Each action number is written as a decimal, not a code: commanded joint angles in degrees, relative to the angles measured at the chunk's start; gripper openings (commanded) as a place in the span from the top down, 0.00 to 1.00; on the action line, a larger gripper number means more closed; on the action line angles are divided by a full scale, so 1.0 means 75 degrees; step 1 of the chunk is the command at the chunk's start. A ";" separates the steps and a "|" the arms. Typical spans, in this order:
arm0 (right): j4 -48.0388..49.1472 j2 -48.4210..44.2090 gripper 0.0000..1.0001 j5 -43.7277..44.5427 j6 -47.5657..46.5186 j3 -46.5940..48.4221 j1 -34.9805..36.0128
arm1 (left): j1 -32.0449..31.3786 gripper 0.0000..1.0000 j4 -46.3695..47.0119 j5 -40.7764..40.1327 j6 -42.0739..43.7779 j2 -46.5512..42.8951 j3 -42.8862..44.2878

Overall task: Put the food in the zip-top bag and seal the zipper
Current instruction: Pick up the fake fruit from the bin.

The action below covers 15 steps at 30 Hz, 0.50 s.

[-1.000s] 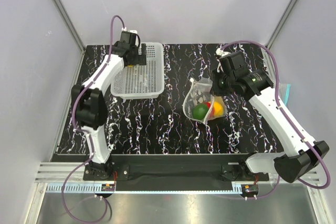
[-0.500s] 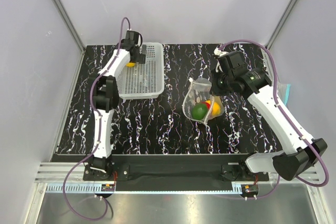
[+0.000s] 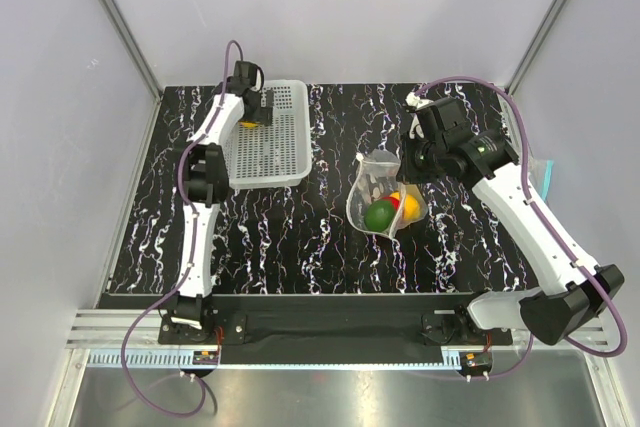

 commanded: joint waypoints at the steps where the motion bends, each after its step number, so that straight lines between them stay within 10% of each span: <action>1: 0.0135 -0.0282 1.00 -0.0166 -0.0092 0.0220 0.0039 | -0.0010 0.02 0.0112 0.0666 0.0225 -0.0372 -0.0212; 6: 0.0123 -0.0282 1.00 -0.0178 -0.0081 0.0208 0.0051 | 0.0037 0.34 0.0238 0.1567 -0.0161 -0.0616 -0.0572; 15: 0.0112 -0.0399 1.00 -0.0213 -0.0046 0.0114 0.0039 | 0.0025 0.58 0.1998 0.1568 -0.0174 -0.3135 -0.2976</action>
